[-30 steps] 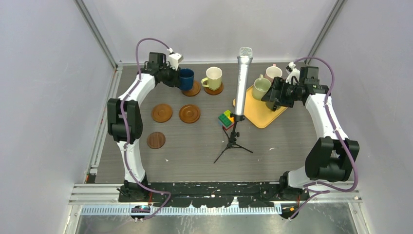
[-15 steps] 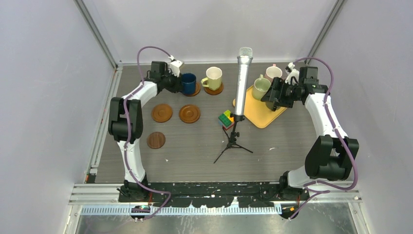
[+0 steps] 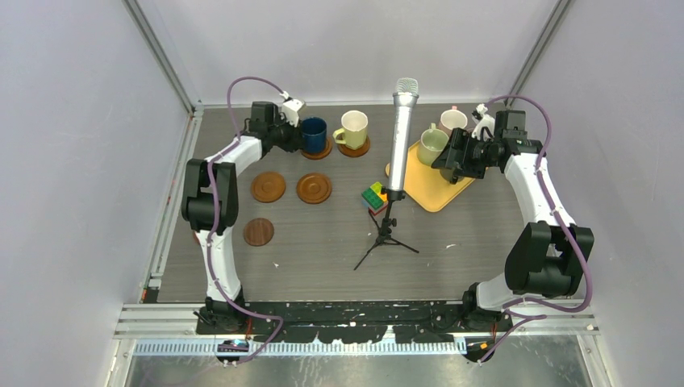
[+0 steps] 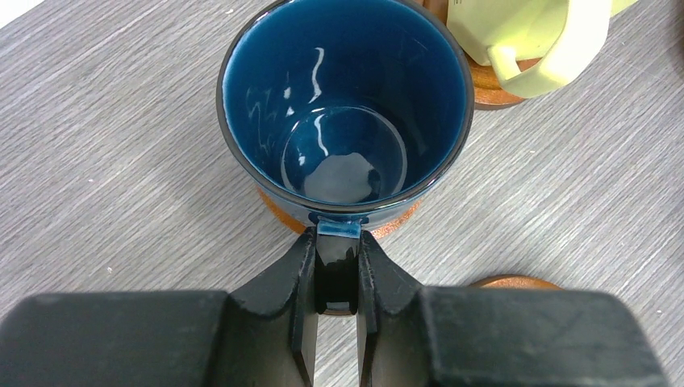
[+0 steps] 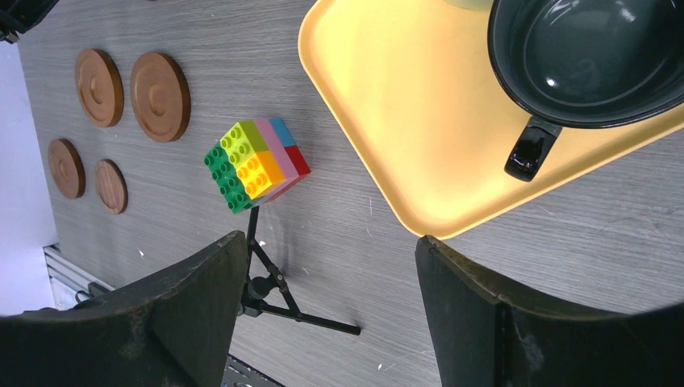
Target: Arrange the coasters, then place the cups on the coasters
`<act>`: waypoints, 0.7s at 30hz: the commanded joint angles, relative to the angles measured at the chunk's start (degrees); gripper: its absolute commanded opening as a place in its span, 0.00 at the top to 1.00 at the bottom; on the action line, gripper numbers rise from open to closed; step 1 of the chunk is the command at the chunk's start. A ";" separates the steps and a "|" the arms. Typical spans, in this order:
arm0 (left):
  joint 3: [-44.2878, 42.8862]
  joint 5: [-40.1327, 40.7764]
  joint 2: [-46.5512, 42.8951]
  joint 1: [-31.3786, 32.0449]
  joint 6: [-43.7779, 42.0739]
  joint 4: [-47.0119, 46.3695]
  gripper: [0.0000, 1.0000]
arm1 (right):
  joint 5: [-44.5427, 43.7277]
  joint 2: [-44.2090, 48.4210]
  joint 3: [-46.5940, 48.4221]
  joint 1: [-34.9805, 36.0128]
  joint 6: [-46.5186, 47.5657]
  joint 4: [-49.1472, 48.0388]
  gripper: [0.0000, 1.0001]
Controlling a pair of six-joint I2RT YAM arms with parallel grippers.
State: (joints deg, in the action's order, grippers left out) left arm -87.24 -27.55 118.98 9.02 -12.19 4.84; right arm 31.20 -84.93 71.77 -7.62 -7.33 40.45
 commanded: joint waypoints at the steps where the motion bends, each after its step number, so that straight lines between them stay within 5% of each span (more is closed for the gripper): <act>1: -0.24 -2.47 -0.42 0.18 -0.93 -6.65 1.00 | 0.88 -0.24 1.60 -0.21 0.30 -0.54 0.19; 21: 4.44 -0.05 -2.91 0.30 -3.65 -5.00 0.55 | 0.48 -0.07 1.36 -0.21 0.19 -0.82 0.19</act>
State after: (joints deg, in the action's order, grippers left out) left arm -82.74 -28.03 119.26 9.15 -14.61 2.33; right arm 31.20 -85.52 71.77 -7.62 -7.42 40.45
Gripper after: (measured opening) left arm 0.421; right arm 0.806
